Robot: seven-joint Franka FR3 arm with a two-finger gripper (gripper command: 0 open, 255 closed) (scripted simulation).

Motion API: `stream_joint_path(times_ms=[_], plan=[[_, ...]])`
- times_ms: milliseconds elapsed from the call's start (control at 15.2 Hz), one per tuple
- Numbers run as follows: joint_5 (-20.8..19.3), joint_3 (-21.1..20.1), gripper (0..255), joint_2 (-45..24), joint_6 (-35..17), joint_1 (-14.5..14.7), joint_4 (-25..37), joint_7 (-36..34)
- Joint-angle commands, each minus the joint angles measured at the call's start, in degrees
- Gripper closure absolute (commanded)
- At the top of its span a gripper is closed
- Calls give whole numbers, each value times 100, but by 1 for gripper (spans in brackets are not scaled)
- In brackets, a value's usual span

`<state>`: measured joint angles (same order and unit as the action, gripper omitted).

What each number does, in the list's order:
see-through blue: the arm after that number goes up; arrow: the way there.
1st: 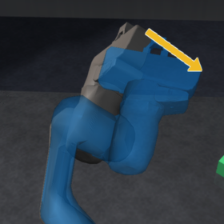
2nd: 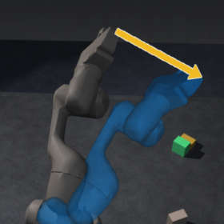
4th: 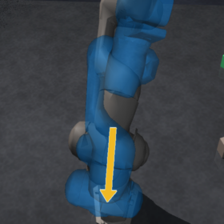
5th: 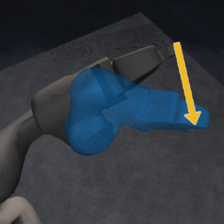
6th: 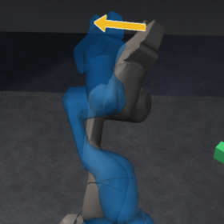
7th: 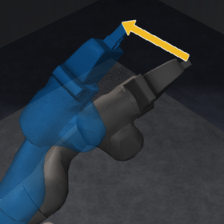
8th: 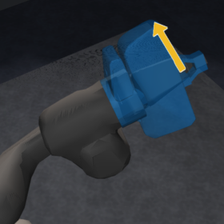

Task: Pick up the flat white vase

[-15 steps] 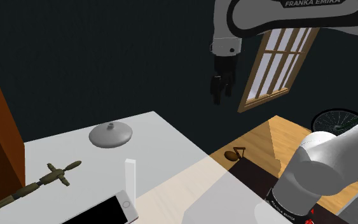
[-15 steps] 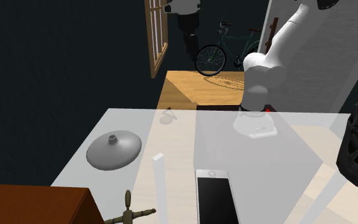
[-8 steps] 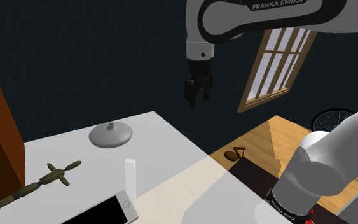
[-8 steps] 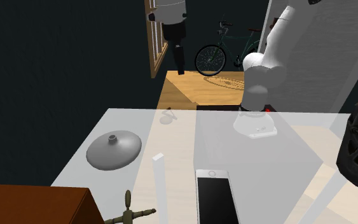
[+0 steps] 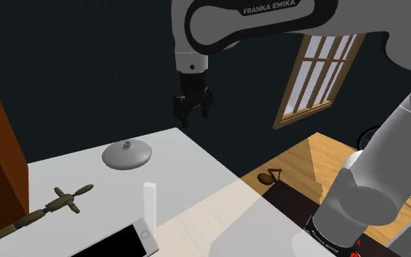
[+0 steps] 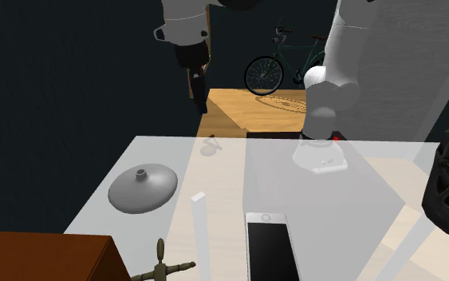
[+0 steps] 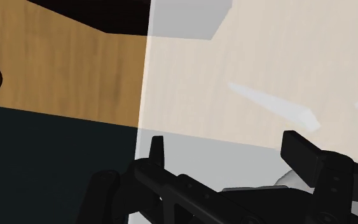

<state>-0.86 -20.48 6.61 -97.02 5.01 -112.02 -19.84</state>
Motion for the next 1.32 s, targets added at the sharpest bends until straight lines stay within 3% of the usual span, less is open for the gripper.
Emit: stream_joint_path(times_ms=[0, 594, 1056, 1254], plan=[[-115, -105, 0, -423, -42, 48, 374, -229], [-860, -367, 0, -2537, 192, 642, 2605, -1237], [-1445, -240, 0, -4449, 966, 1500, 5282, -1620], [-1435, -236, 0, -4408, 708, 1450, 4977, -1645]])
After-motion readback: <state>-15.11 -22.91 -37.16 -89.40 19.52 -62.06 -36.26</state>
